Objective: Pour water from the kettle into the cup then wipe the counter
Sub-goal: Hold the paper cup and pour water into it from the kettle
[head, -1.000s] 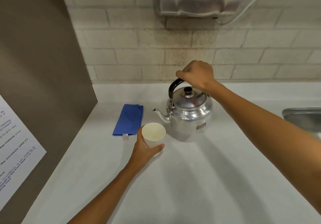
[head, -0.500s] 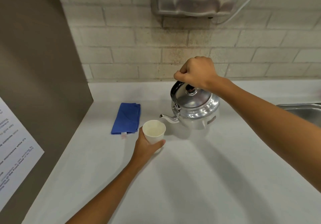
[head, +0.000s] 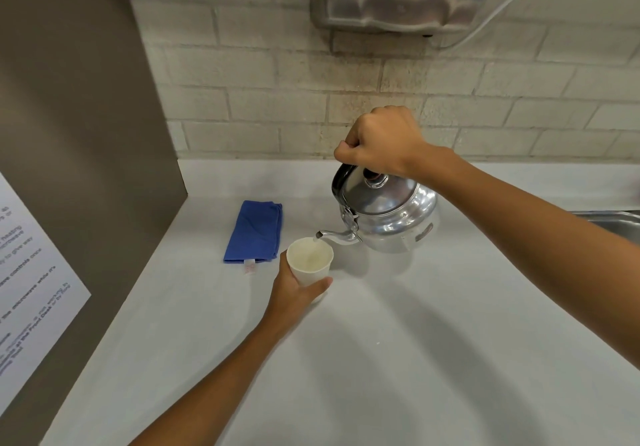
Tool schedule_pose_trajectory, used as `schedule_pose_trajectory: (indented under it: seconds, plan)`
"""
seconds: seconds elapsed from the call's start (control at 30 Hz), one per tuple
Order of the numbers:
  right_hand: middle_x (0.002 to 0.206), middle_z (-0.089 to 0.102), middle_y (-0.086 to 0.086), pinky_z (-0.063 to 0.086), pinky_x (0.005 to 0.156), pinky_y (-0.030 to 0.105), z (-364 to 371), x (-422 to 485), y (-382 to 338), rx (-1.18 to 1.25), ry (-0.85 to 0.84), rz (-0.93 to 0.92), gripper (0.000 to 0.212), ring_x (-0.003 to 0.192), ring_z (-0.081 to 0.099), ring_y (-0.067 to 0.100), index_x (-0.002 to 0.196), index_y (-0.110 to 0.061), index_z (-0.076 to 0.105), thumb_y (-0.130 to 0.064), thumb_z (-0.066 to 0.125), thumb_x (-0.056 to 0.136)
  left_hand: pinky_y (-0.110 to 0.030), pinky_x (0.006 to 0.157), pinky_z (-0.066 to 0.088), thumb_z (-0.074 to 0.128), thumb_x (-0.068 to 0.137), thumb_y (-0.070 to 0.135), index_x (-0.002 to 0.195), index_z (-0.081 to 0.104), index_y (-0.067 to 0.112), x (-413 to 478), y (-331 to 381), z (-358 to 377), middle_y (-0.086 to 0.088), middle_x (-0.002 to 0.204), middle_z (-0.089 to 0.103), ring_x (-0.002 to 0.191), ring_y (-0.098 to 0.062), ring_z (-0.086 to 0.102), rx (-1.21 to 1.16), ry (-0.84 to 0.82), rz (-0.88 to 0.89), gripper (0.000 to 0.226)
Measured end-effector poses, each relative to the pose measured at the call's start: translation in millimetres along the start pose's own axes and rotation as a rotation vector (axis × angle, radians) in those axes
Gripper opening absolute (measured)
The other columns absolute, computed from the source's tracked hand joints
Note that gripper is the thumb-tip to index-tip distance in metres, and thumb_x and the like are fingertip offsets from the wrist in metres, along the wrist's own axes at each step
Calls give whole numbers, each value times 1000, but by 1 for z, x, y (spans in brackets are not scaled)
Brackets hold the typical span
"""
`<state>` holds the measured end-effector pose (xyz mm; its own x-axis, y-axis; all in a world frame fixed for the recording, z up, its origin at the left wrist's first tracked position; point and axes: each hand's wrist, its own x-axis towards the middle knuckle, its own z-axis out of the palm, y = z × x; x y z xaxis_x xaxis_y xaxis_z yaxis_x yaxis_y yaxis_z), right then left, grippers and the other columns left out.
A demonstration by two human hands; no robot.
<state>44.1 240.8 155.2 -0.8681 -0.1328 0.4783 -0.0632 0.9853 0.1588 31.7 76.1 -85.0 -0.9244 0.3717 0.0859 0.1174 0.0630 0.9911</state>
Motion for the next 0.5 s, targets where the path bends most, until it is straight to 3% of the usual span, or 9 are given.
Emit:
schedule_pose_trajectory:
  seconds: [0.1, 0.33, 0.5]
  plan:
    - [38, 18, -3, 14, 45, 23, 0, 1, -4, -23, -17, -27, 49, 39, 15, 15, 38, -15, 25, -26, 52, 77, -5, 68, 42, 80, 66, 18, 118, 32, 35, 0, 0, 0, 17, 108, 48, 98, -5, 50, 3, -2, 4, 73]
    - [37, 16, -5, 15, 45, 20, 4, 2, -8, -52, -47, -96, 48, 37, 13, 13, 37, -17, 24, -23, 52, 77, -1, 64, 44, 80, 66, 18, 117, 32, 37, -1, -1, -1, 24, 105, 47, 97, -2, 50, 2, -1, 7, 72]
    - [37, 16, -5, 14, 45, 20, 5, 3, -7, -74, -46, -125, 48, 37, 12, 14, 38, -17, 22, -23, 51, 76, -4, 66, 44, 79, 67, 20, 122, 31, 33, -2, 0, 0, 8, 116, 48, 104, -12, 49, -2, 2, -1, 74]
